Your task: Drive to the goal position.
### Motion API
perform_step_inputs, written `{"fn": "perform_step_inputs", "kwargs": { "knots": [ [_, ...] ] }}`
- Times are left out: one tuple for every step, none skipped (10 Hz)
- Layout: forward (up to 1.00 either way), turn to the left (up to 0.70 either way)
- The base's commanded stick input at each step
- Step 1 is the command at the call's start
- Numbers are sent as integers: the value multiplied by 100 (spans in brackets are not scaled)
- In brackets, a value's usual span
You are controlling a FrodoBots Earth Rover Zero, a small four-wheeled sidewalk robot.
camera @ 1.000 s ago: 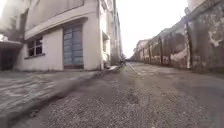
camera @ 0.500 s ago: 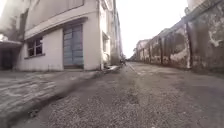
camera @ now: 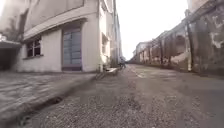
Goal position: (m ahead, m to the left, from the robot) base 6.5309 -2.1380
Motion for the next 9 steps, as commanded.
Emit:
{"fn": "perform_step_inputs", "kwargs": {
  "knots": [
    [70, -23],
    [70, -6],
    [70, 0],
    [70, 0],
    [70, 0],
    [70, 0],
    [70, 0],
    [70, -27],
    [70, -27]
  ]
}}
